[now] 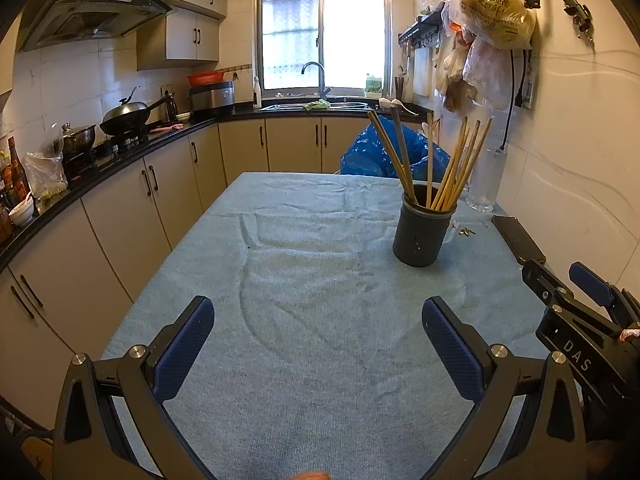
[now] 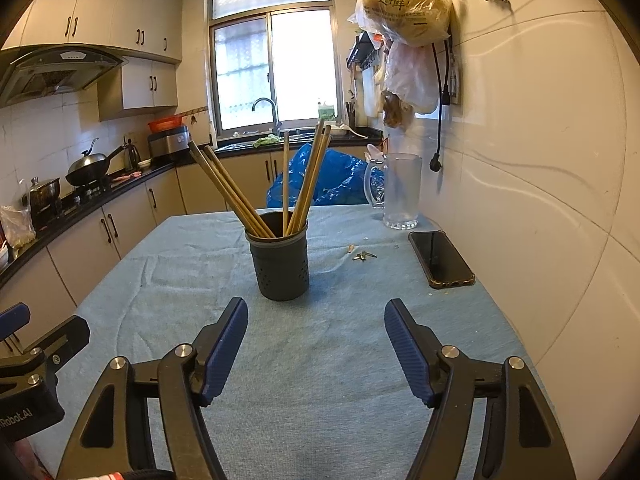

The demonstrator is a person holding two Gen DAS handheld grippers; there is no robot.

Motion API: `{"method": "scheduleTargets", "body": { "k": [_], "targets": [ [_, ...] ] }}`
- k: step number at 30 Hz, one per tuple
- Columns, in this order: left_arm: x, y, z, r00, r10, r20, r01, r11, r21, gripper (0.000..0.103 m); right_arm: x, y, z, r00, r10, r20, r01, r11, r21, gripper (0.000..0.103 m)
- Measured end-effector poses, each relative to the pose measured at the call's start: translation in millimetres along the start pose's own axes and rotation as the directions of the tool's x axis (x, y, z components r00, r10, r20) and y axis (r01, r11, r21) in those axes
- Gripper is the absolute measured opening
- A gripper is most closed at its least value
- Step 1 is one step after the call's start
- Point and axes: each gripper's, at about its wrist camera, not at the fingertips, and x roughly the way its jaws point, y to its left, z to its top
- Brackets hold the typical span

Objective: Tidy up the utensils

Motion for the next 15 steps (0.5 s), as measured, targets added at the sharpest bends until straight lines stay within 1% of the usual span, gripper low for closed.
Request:
{"method": "scheduleTargets", "body": {
  "k": [15],
  "targets": [
    [-0.6,0.6,-4.4,1.0,-0.015,-0.006,0.015,1.0,0.003,0.103,-3.4,7.3,-2.7,1.0,0.008,0.015,-0.007,1.0,-0.018,0.076]
  ]
}}
